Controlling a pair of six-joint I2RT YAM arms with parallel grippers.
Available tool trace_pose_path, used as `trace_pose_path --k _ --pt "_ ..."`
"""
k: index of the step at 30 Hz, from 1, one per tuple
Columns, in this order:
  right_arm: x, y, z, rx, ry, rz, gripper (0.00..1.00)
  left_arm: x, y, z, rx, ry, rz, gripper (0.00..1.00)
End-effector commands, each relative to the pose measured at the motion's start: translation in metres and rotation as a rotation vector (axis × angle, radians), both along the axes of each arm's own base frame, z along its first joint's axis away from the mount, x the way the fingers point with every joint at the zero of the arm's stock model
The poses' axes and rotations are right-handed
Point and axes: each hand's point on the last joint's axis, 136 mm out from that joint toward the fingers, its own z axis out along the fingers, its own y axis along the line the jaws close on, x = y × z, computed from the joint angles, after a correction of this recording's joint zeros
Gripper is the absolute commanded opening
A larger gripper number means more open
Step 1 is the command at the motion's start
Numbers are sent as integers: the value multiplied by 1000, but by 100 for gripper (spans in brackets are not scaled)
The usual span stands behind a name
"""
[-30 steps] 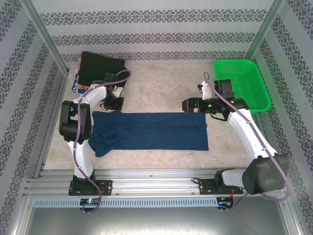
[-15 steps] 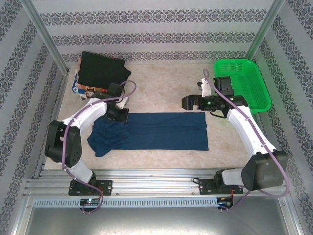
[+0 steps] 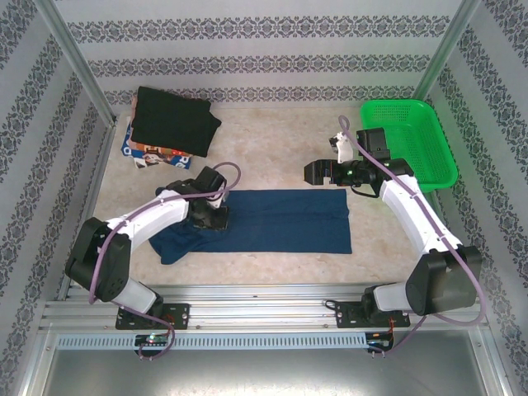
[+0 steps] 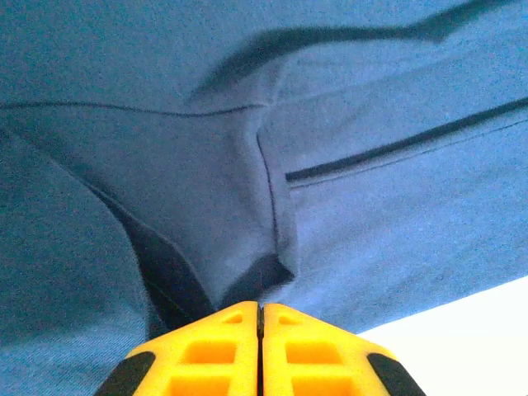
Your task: Fold and stack the t-shirts
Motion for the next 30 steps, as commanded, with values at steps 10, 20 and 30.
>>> trace_pose_path --k 10,20,30 --pt "10 5 4 -2 -7 -5 98 -25 -37 -3 -191 15 42 36" --pt "14 8 4 -5 2 -1 98 -2 34 61 -171 -138 345 76" --pt "12 13 5 1 5 22 98 16 63 22 -62 56 471 65"
